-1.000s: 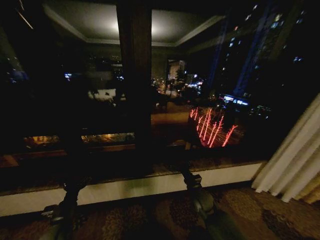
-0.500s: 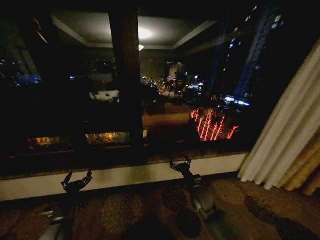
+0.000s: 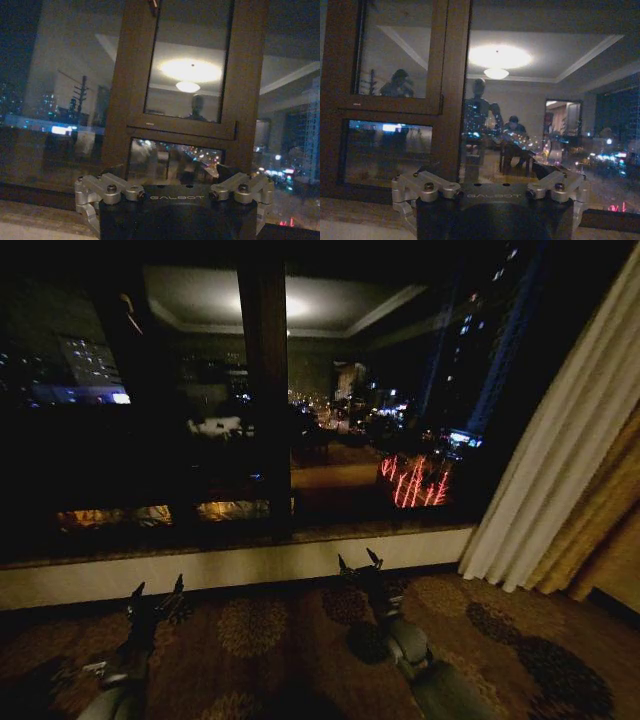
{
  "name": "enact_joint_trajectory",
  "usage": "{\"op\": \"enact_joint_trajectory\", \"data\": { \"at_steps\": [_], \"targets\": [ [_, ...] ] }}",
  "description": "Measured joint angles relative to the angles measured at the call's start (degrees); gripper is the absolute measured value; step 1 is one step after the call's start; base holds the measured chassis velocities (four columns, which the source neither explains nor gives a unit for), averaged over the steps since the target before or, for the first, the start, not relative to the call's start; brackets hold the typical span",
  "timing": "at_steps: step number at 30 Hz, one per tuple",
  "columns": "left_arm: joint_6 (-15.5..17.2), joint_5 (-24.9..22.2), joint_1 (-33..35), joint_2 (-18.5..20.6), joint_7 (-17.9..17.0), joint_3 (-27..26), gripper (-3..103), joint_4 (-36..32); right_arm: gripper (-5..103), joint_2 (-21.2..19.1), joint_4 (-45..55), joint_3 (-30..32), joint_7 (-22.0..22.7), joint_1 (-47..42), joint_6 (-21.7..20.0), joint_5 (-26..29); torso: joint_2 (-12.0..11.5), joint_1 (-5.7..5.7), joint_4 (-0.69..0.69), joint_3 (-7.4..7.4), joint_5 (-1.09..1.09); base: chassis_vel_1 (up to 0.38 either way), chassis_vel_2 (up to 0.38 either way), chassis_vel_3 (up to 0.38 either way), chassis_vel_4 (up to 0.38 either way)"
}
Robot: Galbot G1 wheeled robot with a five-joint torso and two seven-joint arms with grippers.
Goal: Open the curtains by pulling them apart, changing their state from closed to fully open.
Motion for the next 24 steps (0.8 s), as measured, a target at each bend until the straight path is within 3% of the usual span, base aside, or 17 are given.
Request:
{"op": "enact_joint_trajectory", "data": {
  "at_steps": [24],
  "targets": [
    [0.00, 0.00, -0.02, 0.00, 0.00, 0.00, 100, 0.00, 100, 0.00, 0.00, 0.00, 0.00, 0.01, 0.00, 0.00, -0.03, 0.04, 0.00, 0.02, -0.02, -0.004, 0.008, 0.003, -0.009]
  ]
}}
